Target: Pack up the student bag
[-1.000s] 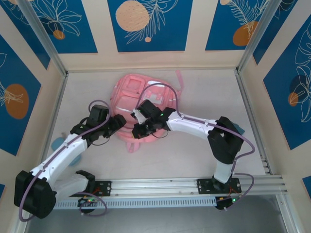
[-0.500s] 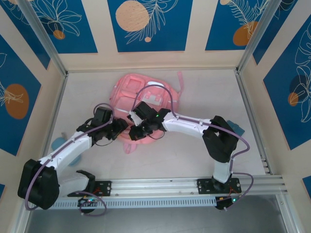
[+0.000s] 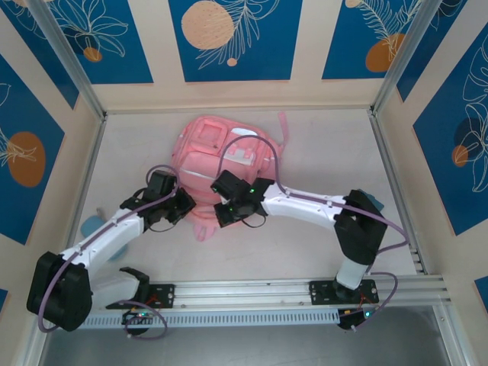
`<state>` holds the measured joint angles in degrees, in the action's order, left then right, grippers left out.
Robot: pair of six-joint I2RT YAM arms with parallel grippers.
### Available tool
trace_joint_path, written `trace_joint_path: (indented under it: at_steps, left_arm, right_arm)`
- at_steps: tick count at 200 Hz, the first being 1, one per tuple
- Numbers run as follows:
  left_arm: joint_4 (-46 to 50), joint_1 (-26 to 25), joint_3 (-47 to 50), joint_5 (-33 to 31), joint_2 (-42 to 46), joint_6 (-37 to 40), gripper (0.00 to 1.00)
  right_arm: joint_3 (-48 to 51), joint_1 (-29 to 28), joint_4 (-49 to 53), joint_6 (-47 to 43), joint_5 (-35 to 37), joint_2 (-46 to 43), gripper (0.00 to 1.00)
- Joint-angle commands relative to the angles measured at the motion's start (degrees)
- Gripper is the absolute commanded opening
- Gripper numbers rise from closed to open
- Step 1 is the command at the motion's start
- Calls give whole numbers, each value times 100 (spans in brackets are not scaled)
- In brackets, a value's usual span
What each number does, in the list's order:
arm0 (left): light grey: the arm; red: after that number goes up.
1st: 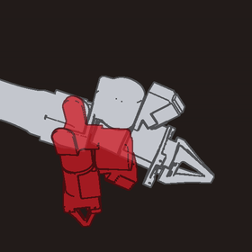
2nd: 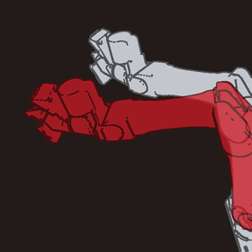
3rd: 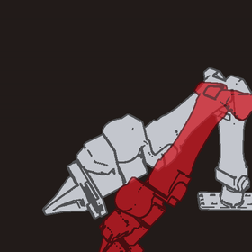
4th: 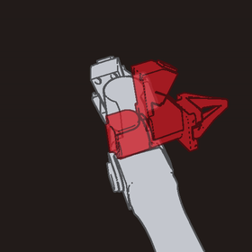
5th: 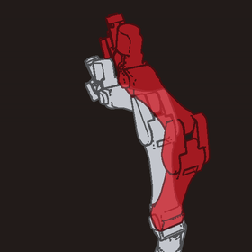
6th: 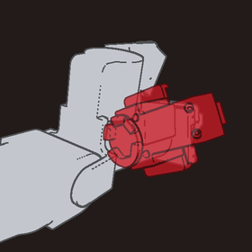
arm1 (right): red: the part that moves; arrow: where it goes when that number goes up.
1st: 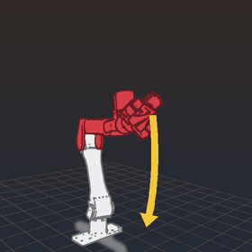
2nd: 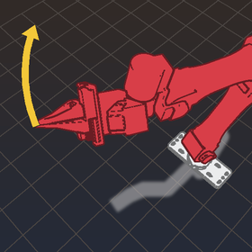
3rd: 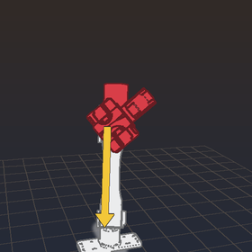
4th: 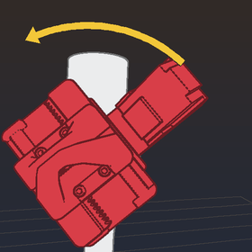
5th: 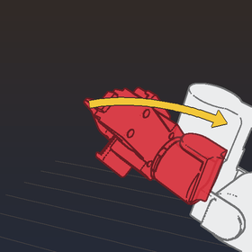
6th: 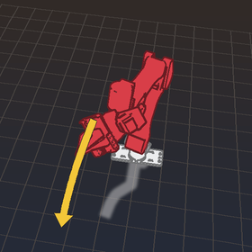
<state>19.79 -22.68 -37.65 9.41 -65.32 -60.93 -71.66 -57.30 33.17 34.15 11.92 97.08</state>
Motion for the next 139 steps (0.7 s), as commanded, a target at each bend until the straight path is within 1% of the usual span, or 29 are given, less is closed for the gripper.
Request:
trace_joint_path:
  at_steps: [1,19,59,139]
  left_arm:
    - [312,70,-80,-582,144,264,7]
    - [369,70,-135,-603,175,330,7]
    - [604,72,-251,-710,238,515,6]
    - [1187,88,-340,-679,387,910,4]
  right_arm:
    - [500,191,942,539,842,-519,0]
    - [717,421,937,662,929,-659,0]
    - [719,746,845,592,1038,-717,0]
    - [749,1620,354,-180,900,-403,0]
